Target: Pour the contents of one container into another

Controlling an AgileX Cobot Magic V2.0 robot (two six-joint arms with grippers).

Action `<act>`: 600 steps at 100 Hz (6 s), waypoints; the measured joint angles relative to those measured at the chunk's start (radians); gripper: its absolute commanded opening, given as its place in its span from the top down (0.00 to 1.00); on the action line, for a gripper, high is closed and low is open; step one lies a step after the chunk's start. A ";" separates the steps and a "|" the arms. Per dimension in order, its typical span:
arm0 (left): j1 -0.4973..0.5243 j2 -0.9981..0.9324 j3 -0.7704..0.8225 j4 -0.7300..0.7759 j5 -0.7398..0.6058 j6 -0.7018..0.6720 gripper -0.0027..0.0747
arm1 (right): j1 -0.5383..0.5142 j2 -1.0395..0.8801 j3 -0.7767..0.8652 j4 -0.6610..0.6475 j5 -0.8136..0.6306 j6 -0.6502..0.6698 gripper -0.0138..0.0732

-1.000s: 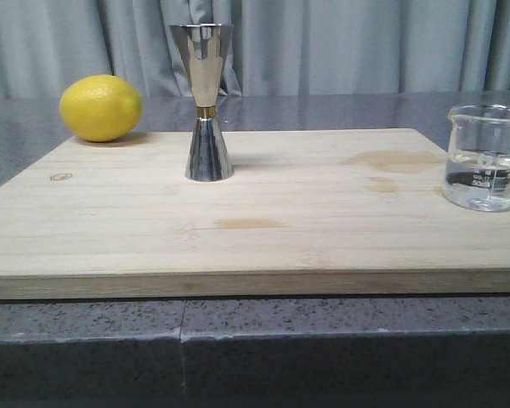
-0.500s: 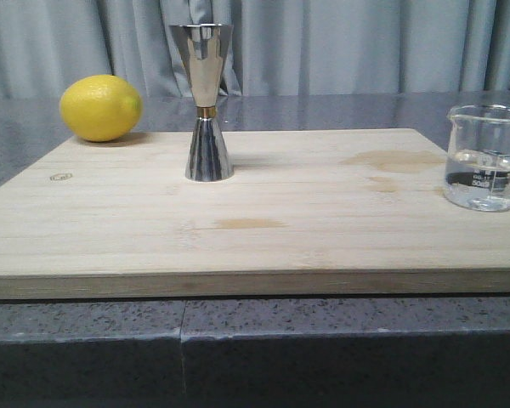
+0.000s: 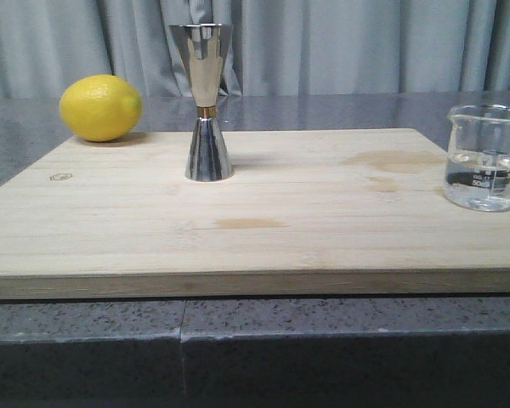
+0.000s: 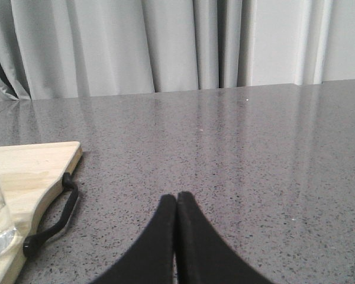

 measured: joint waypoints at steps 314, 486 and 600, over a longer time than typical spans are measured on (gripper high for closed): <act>-0.228 0.848 -0.653 -0.952 0.402 1.035 0.14 | 0.035 0.489 -0.579 0.148 0.475 -0.211 0.36; -0.316 1.568 -0.818 -1.924 0.874 2.275 0.14 | 0.137 0.489 -0.543 0.144 0.455 -0.213 0.36; -0.316 1.758 -0.935 -1.920 0.979 2.310 0.76 | 0.137 0.489 -0.543 0.134 0.453 -0.215 0.36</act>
